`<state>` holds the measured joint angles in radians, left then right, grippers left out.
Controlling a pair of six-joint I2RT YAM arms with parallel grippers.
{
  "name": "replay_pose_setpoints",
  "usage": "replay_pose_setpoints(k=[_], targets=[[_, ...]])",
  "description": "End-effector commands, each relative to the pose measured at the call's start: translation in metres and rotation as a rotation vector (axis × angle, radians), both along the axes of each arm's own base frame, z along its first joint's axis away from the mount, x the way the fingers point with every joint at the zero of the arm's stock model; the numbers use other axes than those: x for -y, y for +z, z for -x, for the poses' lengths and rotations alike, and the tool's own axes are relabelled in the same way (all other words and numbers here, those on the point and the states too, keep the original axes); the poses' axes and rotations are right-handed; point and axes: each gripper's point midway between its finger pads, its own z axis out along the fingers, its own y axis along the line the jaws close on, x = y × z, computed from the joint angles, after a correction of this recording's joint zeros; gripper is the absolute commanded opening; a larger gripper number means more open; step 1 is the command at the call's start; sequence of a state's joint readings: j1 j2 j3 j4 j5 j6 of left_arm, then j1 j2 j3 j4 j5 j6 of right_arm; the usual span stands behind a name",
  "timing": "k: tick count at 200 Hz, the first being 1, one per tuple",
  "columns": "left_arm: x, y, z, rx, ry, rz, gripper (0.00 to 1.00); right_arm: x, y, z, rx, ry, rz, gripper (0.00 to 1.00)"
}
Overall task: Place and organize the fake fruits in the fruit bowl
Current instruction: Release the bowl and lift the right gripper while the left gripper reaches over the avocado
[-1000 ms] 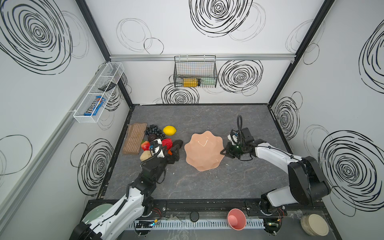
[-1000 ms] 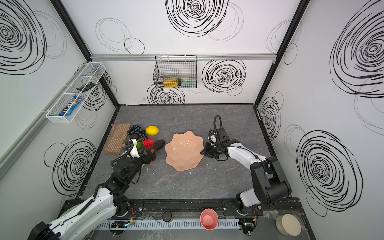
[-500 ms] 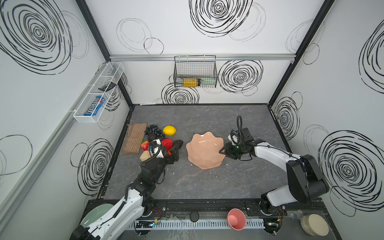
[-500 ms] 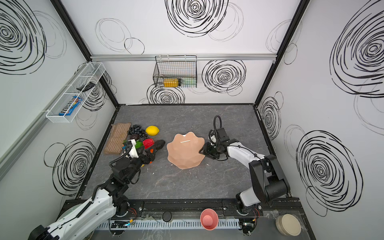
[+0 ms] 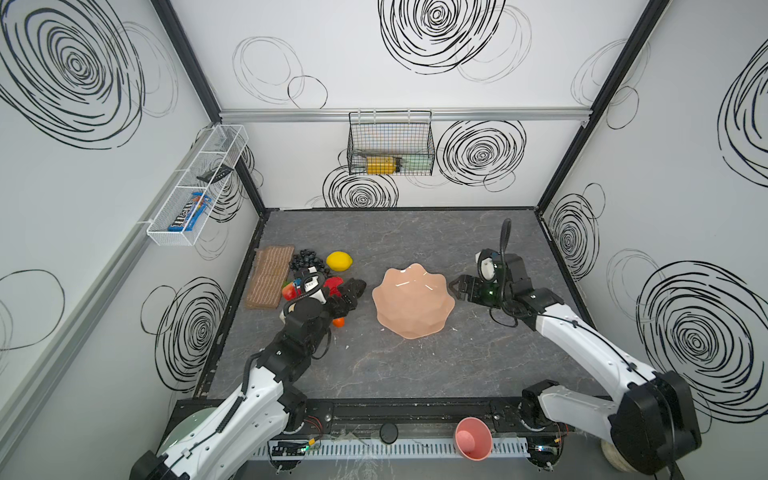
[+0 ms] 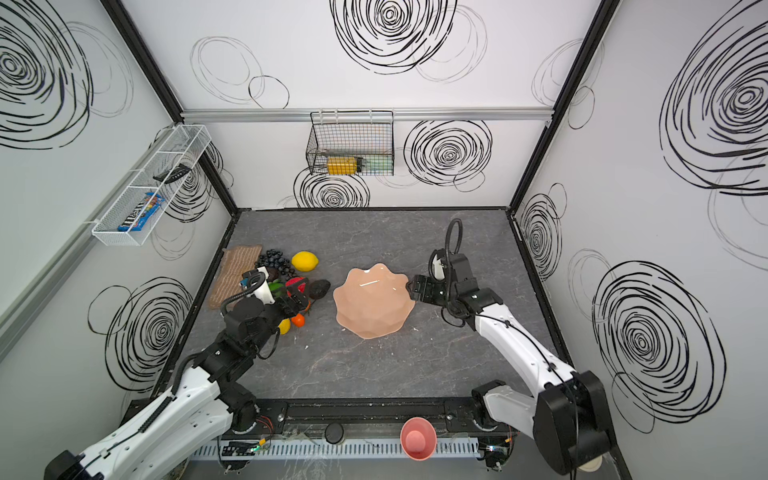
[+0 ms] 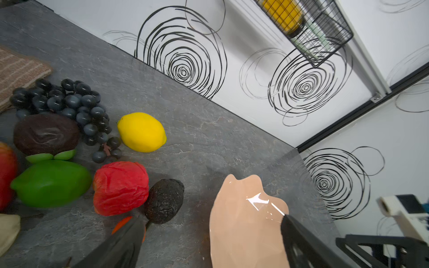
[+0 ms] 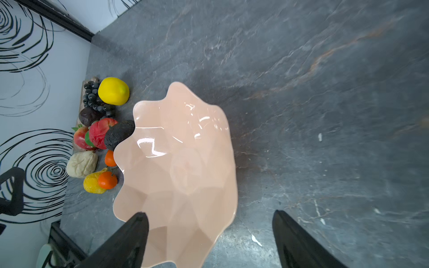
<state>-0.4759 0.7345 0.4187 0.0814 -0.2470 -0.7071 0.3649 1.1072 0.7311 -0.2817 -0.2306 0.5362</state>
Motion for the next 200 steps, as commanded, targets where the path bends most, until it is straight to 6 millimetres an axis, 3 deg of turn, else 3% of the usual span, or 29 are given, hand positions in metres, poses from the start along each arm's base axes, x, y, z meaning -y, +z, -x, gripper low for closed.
replay_pose_setpoints(k=[1, 30, 78, 116, 160, 200], targets=[[-0.016, -0.022, -0.007, -0.135, 0.081, -0.122, 0.96, 0.02, -0.002, -0.001, 0.117, -0.06, 0.054, 0.89], [-0.019, -0.041, -0.022, -0.235, 0.109, -0.176, 0.96, 0.024, -0.013, 0.013, 0.229, -0.061, 0.002, 0.9], [-0.008, -0.06, -0.053, -0.36, 0.081, -0.333, 0.98, 0.033, -0.036, 0.03, 0.322, -0.075, -0.026, 0.91], [-0.003, -0.083, -0.068, -0.478, 0.056, -0.457, 0.98, 0.034, -0.027, 0.034, 0.408, -0.084, -0.067, 0.91], [-0.023, -0.091, -0.074, -0.502, 0.132, -0.468, 0.99, 0.039, -0.026, 0.034, 0.425, -0.109, -0.068, 0.93], [-0.007, -0.086, -0.08, -0.501, 0.094, -0.563, 0.93, 0.039, -0.028, 0.034, 0.416, -0.114, -0.068, 0.93]])
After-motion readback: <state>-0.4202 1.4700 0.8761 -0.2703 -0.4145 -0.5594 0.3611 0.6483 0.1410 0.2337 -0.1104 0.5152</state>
